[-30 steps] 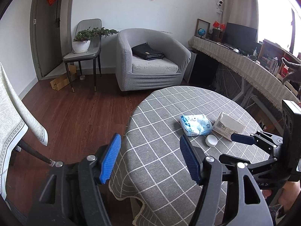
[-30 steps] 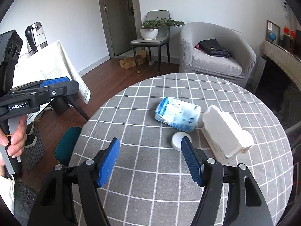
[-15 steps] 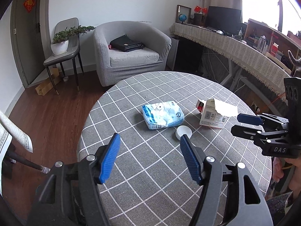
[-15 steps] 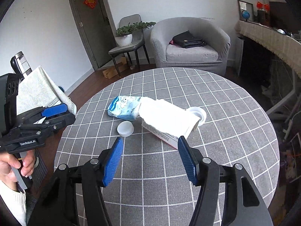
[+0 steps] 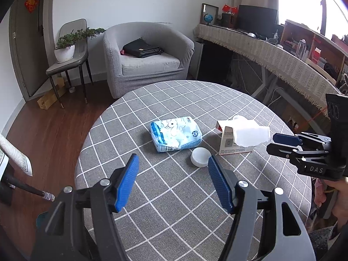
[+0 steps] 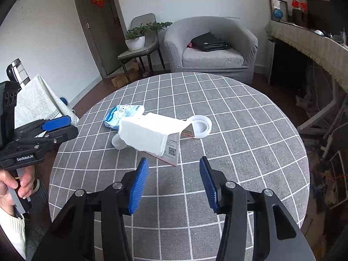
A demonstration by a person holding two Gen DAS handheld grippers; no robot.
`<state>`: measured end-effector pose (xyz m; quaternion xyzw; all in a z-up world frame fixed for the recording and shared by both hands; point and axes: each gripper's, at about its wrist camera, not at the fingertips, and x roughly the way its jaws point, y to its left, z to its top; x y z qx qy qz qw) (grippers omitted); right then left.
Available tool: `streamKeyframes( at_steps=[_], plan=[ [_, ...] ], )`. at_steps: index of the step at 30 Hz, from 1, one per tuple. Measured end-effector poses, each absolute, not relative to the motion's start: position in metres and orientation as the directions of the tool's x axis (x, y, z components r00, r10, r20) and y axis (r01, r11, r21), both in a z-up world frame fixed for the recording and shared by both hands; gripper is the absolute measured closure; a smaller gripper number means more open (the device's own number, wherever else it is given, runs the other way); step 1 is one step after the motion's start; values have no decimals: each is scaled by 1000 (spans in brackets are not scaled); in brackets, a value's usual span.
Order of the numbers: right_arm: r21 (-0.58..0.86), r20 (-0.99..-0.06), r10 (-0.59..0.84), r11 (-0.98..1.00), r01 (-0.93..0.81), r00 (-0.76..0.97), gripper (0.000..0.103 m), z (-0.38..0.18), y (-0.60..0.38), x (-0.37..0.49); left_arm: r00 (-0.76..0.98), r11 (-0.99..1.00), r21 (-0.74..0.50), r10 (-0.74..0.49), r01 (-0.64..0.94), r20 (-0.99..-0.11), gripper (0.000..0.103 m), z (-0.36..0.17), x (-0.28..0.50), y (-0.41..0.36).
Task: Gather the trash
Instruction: 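Grasp the torn white cardboard box with the right tool while the left tool grasps the white round lid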
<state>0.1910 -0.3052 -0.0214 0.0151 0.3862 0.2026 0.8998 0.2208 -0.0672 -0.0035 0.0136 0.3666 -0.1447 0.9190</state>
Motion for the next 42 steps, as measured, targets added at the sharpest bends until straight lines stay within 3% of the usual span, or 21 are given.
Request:
streamKeyframes(
  at_steps=[6,19,23,26,30,35,42],
  plan=[
    [264,-678,443,891,-368,587,61,-31,-310,208,672,953,-75,-262,294,-693,34,-11,227,-75],
    [279,-654,521,840,-465,548,61,-25,-268,225,611,928,-63,-292,368,-736,34,-33,238,-84],
    [285,-666,516,843,-456,539,71,-30,-257,238,581,912,-72,-317,405,-749,34,-37,243,-88],
    [285,-672,517,842,-458,531,73,-32,-249,246,572,904,-85,-335,419,-749,33,-38,249,-91],
    [281,-681,508,846,-453,527,89,-33,-243,253,555,895,-64,-329,442,-764,33,-42,257,-100],
    [269,-674,511,842,-467,533,100,-27,-243,255,533,879,-53,-334,475,-778,33,-49,264,-113],
    [273,-672,514,841,-468,533,102,-24,-254,254,528,883,-32,-310,469,-791,42,-57,271,-123]
  ],
)
